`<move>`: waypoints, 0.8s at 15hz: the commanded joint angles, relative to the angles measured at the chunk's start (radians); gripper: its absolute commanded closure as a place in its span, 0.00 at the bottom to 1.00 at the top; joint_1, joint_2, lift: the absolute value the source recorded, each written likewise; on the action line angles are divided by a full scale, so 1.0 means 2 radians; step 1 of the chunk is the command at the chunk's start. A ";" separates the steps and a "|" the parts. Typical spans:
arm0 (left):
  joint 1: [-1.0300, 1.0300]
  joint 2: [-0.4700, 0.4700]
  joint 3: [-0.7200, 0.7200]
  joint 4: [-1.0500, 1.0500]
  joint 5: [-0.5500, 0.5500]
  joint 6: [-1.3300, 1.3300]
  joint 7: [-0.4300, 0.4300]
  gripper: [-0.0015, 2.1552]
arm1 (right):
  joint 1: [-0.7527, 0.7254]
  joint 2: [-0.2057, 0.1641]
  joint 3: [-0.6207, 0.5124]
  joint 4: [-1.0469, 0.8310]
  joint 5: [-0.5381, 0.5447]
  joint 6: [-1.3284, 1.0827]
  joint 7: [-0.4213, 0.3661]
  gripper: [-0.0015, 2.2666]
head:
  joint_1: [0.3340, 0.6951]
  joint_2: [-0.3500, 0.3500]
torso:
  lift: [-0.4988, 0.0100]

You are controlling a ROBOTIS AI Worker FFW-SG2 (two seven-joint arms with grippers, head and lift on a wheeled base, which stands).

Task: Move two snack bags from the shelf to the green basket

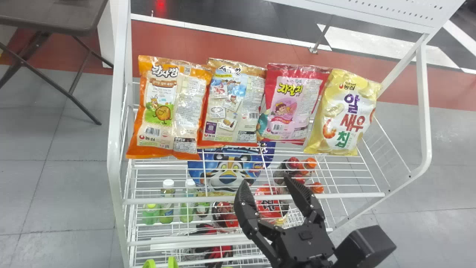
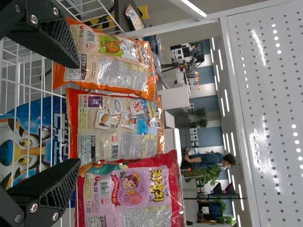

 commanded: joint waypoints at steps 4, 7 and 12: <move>0.001 0.000 -0.001 0.001 -0.001 -0.001 0.000 0.95 | 0.000 -0.001 0.002 0.000 0.002 0.000 0.000 0.05 | 1.00 0.00 | 0.95; 0.001 0.001 -0.003 0.001 -0.001 -0.001 0.000 0.95 | 0.000 -0.001 0.002 0.000 0.002 0.000 0.000 0.05 | 1.00 0.00 | 0.95; 0.004 0.004 -0.016 0.002 -0.011 -0.001 -0.002 0.95 | -0.029 -0.001 0.029 0.002 0.022 0.011 -0.004 0.05 | 1.00 0.00 | 0.95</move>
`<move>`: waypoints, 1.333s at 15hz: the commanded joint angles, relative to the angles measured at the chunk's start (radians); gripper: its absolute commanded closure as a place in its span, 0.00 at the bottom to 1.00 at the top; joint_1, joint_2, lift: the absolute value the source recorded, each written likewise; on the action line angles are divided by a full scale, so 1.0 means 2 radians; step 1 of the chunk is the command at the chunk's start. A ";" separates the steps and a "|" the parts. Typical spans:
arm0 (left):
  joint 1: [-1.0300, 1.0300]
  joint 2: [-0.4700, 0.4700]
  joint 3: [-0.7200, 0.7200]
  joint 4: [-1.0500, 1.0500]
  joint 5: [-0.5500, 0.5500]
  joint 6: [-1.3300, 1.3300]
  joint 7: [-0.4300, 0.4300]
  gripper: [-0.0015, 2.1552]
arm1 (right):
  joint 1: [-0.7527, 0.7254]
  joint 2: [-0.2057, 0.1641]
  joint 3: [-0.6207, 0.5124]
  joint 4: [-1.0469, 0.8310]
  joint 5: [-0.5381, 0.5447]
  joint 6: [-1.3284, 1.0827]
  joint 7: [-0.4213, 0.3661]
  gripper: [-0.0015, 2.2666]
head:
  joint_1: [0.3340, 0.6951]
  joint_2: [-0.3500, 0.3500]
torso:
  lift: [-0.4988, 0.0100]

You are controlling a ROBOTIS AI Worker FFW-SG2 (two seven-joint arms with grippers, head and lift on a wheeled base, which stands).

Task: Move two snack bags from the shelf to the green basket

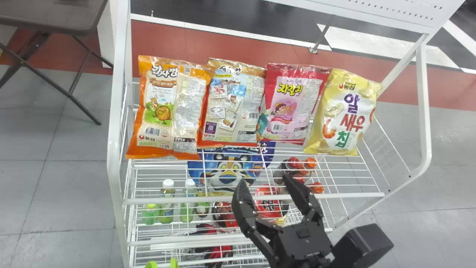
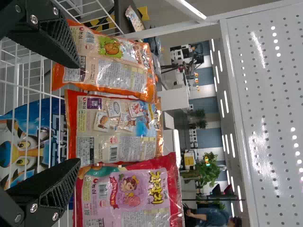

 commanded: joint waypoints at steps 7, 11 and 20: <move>-0.008 0.011 -0.028 0.003 -0.026 0.017 -0.001 0.95 | -0.148 -0.007 0.066 0.073 0.044 0.057 -0.037 0.05 | 1.00 0.00 | 0.95; -0.011 0.010 -0.028 -0.002 -0.027 0.031 -0.002 0.95 | -0.230 -0.004 0.078 0.121 0.038 0.095 -0.037 0.05 | 1.00 0.00 | 0.95; -0.016 0.011 -0.014 0.004 -0.026 0.037 -0.002 0.95 | -0.359 0.017 0.117 0.231 0.035 0.150 -0.037 0.06 | 1.00 0.23 | 0.95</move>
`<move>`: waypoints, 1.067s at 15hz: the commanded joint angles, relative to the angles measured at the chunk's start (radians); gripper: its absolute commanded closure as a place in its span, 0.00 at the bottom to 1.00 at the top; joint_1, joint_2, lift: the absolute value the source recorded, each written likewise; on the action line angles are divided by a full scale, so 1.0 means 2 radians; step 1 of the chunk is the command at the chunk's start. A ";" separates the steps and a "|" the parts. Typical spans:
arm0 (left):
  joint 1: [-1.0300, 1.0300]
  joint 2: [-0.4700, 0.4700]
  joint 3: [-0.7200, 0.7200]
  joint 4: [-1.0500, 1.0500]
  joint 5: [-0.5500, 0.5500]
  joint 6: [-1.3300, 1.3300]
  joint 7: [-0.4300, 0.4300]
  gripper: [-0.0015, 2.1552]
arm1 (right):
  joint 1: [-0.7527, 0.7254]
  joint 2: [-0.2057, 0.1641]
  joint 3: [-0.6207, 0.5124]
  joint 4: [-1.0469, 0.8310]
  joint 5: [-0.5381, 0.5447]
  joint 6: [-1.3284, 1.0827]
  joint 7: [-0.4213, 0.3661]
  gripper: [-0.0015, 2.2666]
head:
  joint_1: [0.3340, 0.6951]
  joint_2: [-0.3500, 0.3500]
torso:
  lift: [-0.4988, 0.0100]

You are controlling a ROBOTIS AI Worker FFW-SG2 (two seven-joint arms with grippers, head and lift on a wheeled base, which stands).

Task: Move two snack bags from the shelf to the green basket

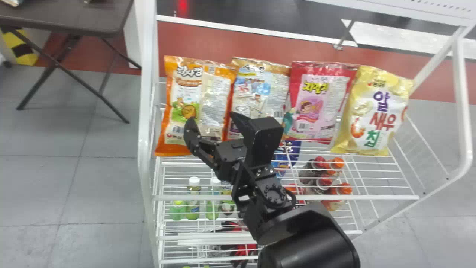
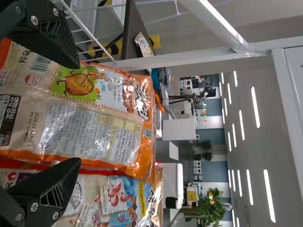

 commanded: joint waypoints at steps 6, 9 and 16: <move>-0.009 0.000 0.011 0.015 0.010 -0.003 -0.006 0.95 | -0.064 0.008 0.012 0.051 0.004 0.064 0.026 0.30 | 1.00 0.36 | 0.95; -0.013 0.000 0.011 0.018 0.012 -0.003 -0.006 0.95 | -0.074 0.008 0.012 0.052 0.006 0.100 0.033 0.99 | 1.00 0.38 | 0.95; -0.018 -0.001 0.012 0.018 0.012 -0.002 -0.005 0.95 | -0.044 -0.001 0.010 0.013 0.002 0.068 0.036 0.99 | 1.00 0.38 | 0.95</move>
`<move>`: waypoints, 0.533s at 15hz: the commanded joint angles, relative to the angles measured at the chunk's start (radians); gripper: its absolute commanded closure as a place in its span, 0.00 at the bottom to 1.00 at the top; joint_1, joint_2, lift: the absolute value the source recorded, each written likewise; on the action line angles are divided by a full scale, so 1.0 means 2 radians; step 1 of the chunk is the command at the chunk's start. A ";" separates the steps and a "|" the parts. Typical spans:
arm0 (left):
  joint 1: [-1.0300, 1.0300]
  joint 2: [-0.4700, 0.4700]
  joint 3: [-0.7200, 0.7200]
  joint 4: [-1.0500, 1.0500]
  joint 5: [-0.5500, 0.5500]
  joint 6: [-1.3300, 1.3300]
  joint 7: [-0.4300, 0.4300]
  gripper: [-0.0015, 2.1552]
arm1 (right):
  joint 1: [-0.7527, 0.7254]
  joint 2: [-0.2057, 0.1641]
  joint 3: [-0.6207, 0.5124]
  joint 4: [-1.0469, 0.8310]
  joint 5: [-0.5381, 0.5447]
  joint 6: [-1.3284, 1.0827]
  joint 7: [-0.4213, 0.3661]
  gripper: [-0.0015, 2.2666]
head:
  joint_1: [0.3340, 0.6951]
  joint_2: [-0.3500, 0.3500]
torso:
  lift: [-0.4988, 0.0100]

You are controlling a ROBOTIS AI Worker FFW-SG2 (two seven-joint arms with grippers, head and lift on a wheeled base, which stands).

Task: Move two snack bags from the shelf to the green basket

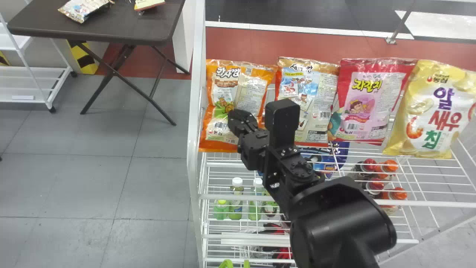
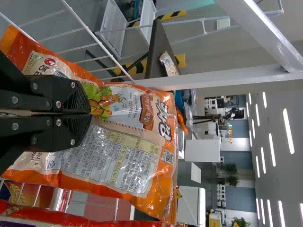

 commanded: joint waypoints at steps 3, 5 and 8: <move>-0.004 -0.001 -0.001 0.000 0.000 0.001 0.003 0.95 | 0.054 -0.024 -0.001 -0.085 -0.008 0.000 0.001 0.99 | 1.00 0.37 | 0.95; -0.007 -0.002 -0.002 0.000 -0.001 0.003 0.005 0.95 | 0.085 -0.042 -0.003 -0.138 -0.011 0.026 0.001 0.99 | 1.00 0.35 | 0.95; -0.011 -0.003 -0.005 -0.001 -0.001 0.004 0.008 0.95 | 0.125 -0.067 -0.004 -0.212 -0.013 0.076 0.007 0.99 | 1.00 0.30 | 0.95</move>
